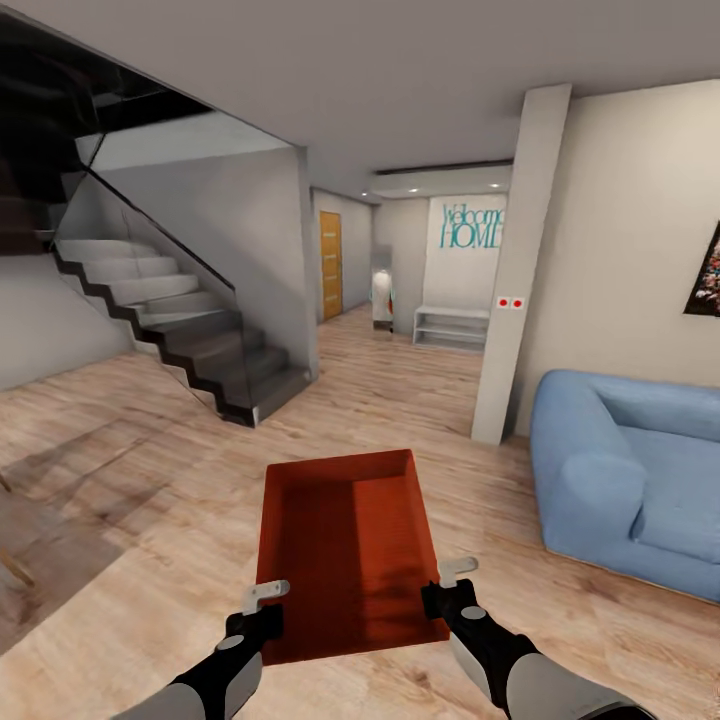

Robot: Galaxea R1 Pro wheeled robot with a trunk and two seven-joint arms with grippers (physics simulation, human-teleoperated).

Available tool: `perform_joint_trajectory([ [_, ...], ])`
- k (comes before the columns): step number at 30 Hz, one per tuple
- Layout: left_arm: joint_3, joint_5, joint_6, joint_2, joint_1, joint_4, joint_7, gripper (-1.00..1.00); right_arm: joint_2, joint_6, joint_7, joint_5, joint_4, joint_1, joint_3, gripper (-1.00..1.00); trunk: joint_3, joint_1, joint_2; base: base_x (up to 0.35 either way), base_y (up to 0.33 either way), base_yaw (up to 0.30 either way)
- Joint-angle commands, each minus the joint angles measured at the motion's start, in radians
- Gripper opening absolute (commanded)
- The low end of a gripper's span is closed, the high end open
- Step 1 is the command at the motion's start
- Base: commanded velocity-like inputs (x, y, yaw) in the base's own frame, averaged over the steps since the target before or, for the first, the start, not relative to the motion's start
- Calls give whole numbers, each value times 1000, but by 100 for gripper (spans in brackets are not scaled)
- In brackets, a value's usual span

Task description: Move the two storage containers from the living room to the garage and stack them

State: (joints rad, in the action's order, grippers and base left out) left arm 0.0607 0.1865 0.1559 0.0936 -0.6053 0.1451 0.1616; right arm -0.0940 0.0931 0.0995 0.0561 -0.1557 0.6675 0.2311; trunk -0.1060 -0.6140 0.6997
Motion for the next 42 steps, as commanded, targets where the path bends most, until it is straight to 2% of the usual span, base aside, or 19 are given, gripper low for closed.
perform_joint_trajectory([
  [1, -65, 13, 5, 0, -1, -3, 33, -100, -5, 79, -1, 68, -15, 1, -36, -100, -2, -1, 1, 322, 0, -286],
  [10, -65, 13, 5, 0, -1, -2, 32, -100, -5, 79, -1, 68, -15, 1, -36, -100, -2, -1, 1, 322, 0, -201],
  [42, -65, 13, 5, 0, -1, -2, 32, -100, -6, 77, 0, 68, -14, 1, -35, -100, -2, -1, 1, 322, 0, -3],
])
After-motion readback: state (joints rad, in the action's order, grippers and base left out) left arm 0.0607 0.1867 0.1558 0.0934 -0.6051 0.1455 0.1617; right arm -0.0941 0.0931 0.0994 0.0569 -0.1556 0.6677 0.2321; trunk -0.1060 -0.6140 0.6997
